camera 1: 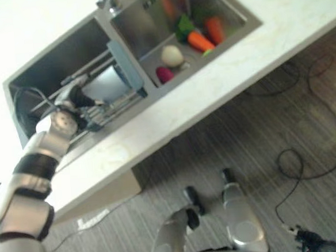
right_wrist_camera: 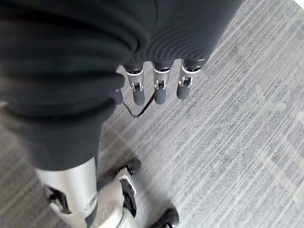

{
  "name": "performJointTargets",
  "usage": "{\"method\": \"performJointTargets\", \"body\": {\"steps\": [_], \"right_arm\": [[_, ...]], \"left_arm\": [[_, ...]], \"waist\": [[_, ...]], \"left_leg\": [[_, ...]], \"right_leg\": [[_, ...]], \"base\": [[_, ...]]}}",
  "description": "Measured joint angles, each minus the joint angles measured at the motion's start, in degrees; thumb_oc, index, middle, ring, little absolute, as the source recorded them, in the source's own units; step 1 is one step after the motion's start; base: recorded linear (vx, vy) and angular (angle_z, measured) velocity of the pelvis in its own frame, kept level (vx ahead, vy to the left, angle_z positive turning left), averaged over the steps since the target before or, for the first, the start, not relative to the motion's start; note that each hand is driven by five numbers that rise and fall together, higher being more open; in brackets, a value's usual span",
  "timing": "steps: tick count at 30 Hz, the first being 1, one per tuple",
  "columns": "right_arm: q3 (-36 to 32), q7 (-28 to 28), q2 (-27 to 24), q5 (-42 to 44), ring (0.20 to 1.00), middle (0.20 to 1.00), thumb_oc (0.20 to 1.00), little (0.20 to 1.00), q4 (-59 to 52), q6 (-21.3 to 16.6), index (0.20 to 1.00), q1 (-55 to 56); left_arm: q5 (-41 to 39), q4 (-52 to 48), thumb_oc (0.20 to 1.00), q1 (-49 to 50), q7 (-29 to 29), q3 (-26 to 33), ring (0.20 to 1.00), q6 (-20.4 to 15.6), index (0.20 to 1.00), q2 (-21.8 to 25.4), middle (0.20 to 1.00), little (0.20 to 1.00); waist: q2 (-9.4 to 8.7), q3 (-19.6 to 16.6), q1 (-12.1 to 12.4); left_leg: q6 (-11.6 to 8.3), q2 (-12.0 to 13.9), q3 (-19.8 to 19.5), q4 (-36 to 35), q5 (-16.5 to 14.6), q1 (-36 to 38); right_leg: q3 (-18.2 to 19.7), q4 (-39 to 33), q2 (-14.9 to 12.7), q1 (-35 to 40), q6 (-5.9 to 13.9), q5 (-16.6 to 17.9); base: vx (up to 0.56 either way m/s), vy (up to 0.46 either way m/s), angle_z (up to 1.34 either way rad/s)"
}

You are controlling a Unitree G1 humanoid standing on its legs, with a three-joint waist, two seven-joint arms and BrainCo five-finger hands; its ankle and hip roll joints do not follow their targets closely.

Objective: Place the dishes in the dishwasher.

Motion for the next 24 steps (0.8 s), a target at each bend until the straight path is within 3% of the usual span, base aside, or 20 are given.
{"method": "performJointTargets", "body": {"steps": [5,12,24], "right_arm": [[0.73,-1.31,-0.18,2.25,1.0,1.0,1.0,1.0,-3.87,0.35,1.0,-0.24],[1.15,-1.68,-0.39,4.29,1.0,1.0,1.0,1.0,-4.16,0.61,1.0,-1.05],[1.14,-1.7,-0.13,4.29,1.0,1.0,1.0,1.0,-4.08,0.49,1.0,-1.05]], "left_arm": [[0.07,0.09,1.0,-1.92,-0.97,-0.02,1.0,-0.73,1.0,0.02,1.0,1.0],[2.25,-0.66,1.0,-6.61,-7.33,-2.08,1.0,-2.46,1.0,1.02,1.0,1.0],[2.54,-1.39,1.0,-6.32,-2.49,-2.89,1.0,-2.44,1.0,1.02,1.0,1.0]], "waist": [[0.23,0.32,0.48],[0.44,0.84,0.2],[0.51,0.82,0.34]], "left_leg": [[0.24,0.05,-0.16,0.05,0.52,-1.81],[0.12,0.03,-0.41,-0.35,0.81,-1.91],[-0.12,-0.04,-0.63,-0.98,1.75,-1.37]], "right_leg": [[-0.19,0.2,-0.06,-1.76,-0.09,0.19],[-0.55,0.4,-0.05,-1.88,-0.2,0.25],[-0.91,0.51,-0.12,-1.76,-0.44,0.39]], "base": [[-0.06,-0.02,0.03],[-0.01,-0.001,0.01],[0.0,-0.002,0.01]]}}
